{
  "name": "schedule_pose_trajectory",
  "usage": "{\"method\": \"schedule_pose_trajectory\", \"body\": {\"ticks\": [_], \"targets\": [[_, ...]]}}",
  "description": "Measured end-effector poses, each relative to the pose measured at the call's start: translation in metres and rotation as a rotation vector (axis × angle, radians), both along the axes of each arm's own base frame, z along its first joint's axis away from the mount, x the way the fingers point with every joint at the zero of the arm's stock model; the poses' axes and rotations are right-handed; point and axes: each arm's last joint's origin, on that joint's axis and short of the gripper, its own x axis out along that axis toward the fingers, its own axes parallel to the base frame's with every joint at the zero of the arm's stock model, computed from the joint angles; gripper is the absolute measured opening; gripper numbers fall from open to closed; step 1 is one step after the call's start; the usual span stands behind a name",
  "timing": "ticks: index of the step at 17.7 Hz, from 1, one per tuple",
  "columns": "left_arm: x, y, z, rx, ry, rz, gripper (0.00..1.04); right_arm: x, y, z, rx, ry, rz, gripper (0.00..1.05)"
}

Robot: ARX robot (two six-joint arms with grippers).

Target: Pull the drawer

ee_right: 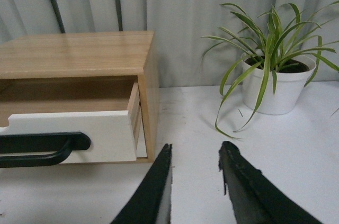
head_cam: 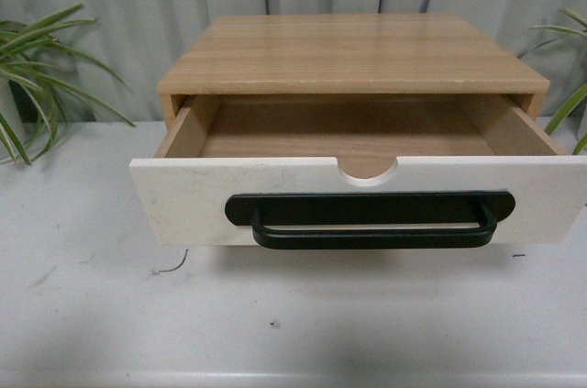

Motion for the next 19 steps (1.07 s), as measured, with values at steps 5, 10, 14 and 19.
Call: {"method": "schedule_pose_trajectory", "body": {"ticks": [5,10,14,19], "targets": [[0.0,0.0,0.0,0.0,0.0,0.0,0.85,0.0,0.0,0.0,0.0,0.0,0.0,0.82],[0.0,0.0,0.0,0.001,0.0,0.0,0.98,0.0,0.0,0.0,0.0,0.0,0.0,0.98],[0.0,0.0,0.0,0.001,0.0,0.0,0.98,0.0,0.0,0.0,0.0,0.0,0.0,0.98],[0.0,0.0,0.0,0.001,0.0,0.0,0.98,0.0,0.0,0.0,0.0,0.0,0.0,0.98]]}}
